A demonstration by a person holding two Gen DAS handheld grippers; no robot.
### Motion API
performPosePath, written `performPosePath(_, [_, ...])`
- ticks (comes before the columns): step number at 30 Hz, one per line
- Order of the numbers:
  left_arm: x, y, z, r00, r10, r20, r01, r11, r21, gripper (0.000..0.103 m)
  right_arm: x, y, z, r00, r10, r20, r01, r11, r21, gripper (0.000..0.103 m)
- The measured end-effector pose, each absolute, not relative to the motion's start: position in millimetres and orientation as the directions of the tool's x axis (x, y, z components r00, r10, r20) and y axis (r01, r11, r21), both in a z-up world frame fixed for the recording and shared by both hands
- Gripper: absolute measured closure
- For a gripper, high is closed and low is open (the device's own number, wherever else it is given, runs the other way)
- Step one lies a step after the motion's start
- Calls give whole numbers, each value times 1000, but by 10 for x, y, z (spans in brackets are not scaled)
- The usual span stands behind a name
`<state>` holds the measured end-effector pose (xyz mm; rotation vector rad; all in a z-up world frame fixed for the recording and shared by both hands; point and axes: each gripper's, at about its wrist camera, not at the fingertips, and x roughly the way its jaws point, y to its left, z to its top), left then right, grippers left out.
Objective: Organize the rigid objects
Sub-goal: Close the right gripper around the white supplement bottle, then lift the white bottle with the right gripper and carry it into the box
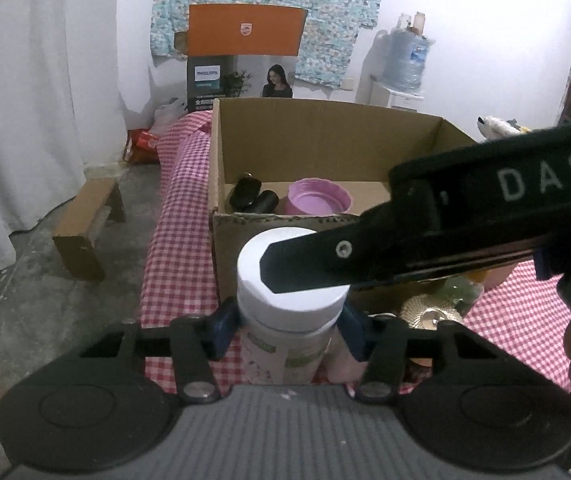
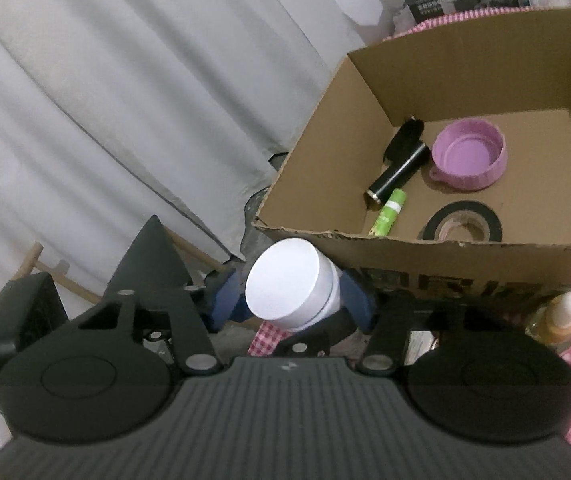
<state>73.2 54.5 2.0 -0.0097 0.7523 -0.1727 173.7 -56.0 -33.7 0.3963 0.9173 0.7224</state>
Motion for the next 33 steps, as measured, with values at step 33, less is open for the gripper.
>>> performPosePath(33, [128, 587, 589, 814, -52, -579, 72, 997, 12, 49, 1303, -514, 135, 386, 793, -472, -504, 610, 611, 54])
